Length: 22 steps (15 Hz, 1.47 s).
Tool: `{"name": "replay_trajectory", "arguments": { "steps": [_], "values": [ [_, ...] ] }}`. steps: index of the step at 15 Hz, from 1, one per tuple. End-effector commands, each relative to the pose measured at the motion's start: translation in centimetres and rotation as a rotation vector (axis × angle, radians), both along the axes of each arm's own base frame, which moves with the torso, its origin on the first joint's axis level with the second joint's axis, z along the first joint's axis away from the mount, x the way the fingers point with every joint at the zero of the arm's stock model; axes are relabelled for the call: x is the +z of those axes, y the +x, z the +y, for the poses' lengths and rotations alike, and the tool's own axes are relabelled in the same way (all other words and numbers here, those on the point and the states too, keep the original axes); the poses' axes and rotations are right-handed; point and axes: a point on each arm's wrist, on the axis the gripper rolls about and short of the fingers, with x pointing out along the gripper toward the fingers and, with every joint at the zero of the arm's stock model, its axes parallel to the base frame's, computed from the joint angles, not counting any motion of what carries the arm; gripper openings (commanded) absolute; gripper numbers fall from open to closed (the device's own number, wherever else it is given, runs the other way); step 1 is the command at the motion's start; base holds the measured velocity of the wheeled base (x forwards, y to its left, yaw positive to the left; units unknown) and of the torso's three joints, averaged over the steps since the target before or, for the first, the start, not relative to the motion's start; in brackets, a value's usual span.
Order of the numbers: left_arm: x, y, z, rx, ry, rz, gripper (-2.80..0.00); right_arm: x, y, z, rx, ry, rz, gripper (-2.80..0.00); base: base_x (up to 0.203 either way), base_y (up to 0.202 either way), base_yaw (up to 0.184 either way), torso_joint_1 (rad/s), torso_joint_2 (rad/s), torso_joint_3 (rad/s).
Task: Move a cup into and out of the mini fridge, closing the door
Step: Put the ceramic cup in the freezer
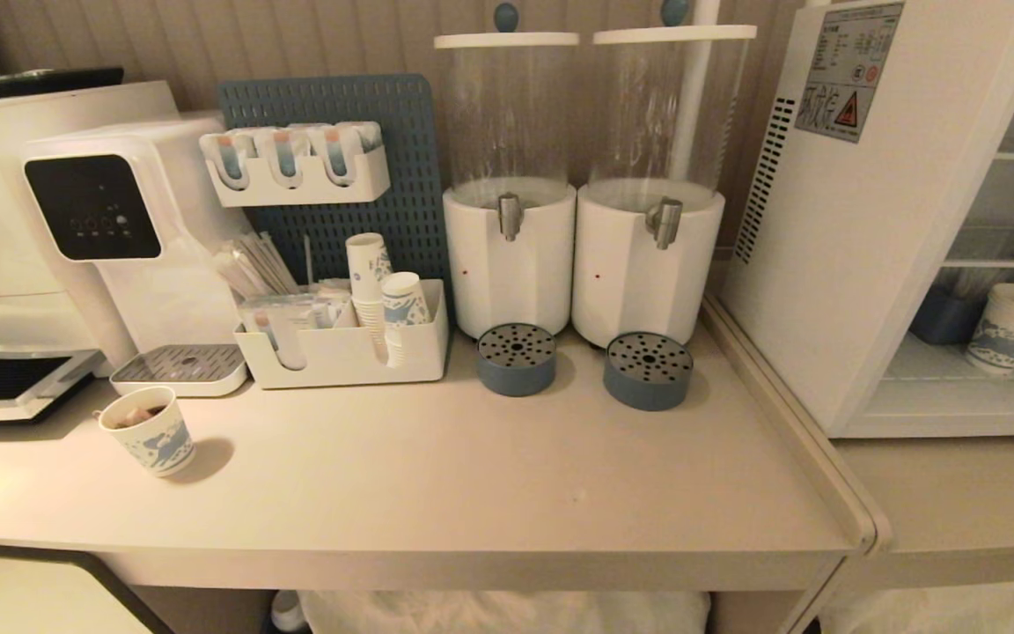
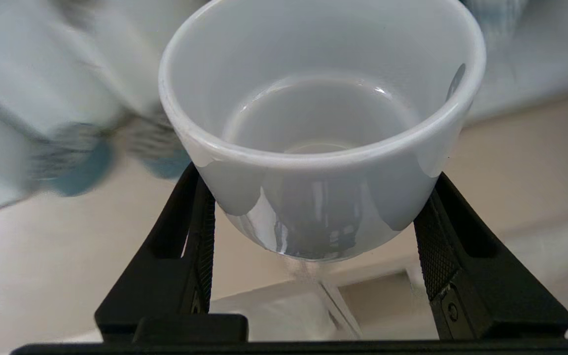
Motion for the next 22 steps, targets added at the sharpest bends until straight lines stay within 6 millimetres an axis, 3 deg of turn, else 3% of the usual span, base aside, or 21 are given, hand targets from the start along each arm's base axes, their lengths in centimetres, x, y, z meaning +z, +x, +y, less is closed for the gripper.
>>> {"name": "replay_trajectory", "arguments": {
  "steps": [1, 6, 14, 22],
  "values": [
    [0.0, 0.0, 0.0, 0.000, 0.000, 0.001, -2.80, -2.5, 2.6, -0.7, -0.045, 0.007, 0.110, -2.80, 0.000, 0.000, 0.000, 0.000, 0.00, 0.000],
    [0.0, 0.0, 0.0, 0.000, 0.000, 0.001, -2.80, -6.1, 6.1, -4.2, -0.133, -0.022, 0.143, -2.80, 0.000, 0.000, 0.000, 0.000, 0.00, 0.000],
    [0.0, 0.0, 0.0, 0.000, 0.002, 0.001, -2.80, -9.0, 7.6, -8.4, 0.110, -0.121, 0.021, -2.80, 0.000, 0.000, 0.000, 0.000, 0.00, 0.000],
    [0.0, 0.0, 0.0, 0.000, 0.002, 0.001, -2.80, -13.2, 11.2, -12.2, 0.216, -0.163, -0.101, -2.80, 0.000, 0.000, 0.000, 0.000, 0.00, 0.000]
  ]
}}
